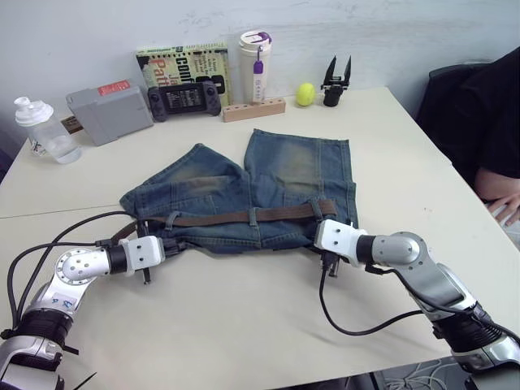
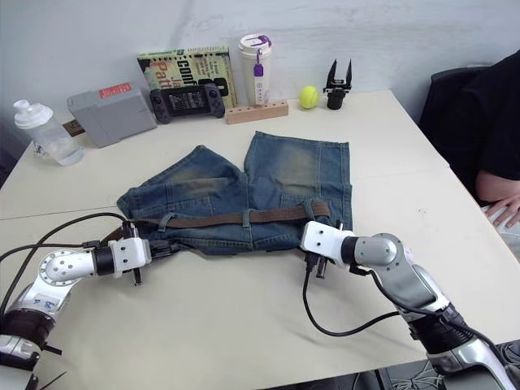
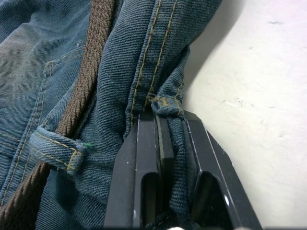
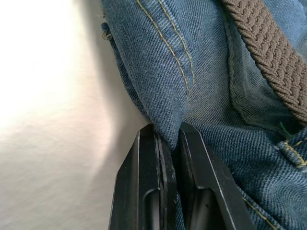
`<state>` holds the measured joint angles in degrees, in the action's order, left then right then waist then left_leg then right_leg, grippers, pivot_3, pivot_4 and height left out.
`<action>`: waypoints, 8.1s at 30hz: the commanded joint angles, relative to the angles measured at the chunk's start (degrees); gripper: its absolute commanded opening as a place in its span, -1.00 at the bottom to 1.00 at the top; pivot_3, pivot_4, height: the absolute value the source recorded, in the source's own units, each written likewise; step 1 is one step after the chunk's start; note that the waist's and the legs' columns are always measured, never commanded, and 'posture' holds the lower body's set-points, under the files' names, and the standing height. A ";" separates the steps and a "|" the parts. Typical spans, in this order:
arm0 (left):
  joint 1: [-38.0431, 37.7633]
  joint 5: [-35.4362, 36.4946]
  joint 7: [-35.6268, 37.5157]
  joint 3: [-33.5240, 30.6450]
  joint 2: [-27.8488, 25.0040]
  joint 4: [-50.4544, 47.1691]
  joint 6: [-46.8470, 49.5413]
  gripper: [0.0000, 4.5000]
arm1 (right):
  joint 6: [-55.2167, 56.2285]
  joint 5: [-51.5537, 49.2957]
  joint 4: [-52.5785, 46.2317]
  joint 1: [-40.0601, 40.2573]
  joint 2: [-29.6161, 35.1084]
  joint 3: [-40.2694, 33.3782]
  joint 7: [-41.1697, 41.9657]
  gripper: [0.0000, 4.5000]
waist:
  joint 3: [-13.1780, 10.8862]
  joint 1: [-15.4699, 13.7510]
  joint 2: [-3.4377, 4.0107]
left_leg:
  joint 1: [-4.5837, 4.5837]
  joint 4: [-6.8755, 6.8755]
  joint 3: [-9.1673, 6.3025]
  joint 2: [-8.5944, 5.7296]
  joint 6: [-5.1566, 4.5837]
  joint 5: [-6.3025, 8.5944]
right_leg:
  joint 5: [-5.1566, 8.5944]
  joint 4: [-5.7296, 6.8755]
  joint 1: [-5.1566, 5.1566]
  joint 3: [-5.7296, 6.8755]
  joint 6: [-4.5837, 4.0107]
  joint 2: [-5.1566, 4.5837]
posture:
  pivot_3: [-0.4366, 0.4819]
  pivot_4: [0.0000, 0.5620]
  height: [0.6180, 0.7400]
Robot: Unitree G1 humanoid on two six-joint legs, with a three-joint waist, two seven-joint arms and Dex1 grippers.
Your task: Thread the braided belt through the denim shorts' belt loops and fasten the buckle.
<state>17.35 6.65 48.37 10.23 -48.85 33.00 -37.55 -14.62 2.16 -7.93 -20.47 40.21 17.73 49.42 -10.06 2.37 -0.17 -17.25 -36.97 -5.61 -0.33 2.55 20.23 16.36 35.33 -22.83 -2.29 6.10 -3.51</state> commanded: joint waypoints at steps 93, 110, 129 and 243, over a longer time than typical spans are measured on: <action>28.42 11.18 28.32 -9.43 12.35 18.61 66.60 -0.65 | -29.07 -16.68 51.98 -35.33 0.56 -11.49 27.55 -0.84 | -1.03 -0.64 0.38 | -4.15 -0.97 -2.29 -3.85 -0.30 -2.06 | -0.54 0.71 -2.62 2.61 1.61 -4.00 | -0.05 -0.47 0.55; 28.05 15.48 27.69 -18.19 8.64 12.66 69.45 -0.85 | -29.06 -19.18 45.24 -31.21 0.06 -16.55 25.14 -0.95 | -1.05 -0.58 0.33 | -4.05 -1.02 -1.77 -3.83 -0.45 -2.05 | -0.73 0.76 -2.74 2.11 1.69 -3.92 | -0.05 -0.47 0.55; 30.39 8.76 25.36 -14.57 11.96 20.94 65.12 0.49 | -31.18 -20.87 39.30 -27.27 -0.93 -17.59 22.40 -0.95 | -0.99 -0.81 0.22 | -4.01 -1.11 -1.65 -3.84 -0.50 -2.05 | -0.81 0.80 -2.73 2.00 1.72 -3.92 | -0.05 -0.47 0.55; 14.85 -0.73 4.80 1.06 9.21 10.44 41.63 -0.57 | 3.99 1.51 64.11 -36.79 -12.88 -2.32 -6.89 -0.97 | 0.65 -0.17 -0.51 | -1.78 -1.08 0.01 -2.30 -0.93 -0.80 | -1.13 0.34 -1.36 1.98 1.04 -2.89 | -0.05 -0.47 0.55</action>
<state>33.81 12.91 57.02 8.63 -40.30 36.55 4.39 -15.15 -0.52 49.73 -55.90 29.45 15.25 51.13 -9.41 2.20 -0.68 -18.97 -38.05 -5.63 -2.63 1.62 19.43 15.22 35.67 -24.15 -0.33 7.14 -6.41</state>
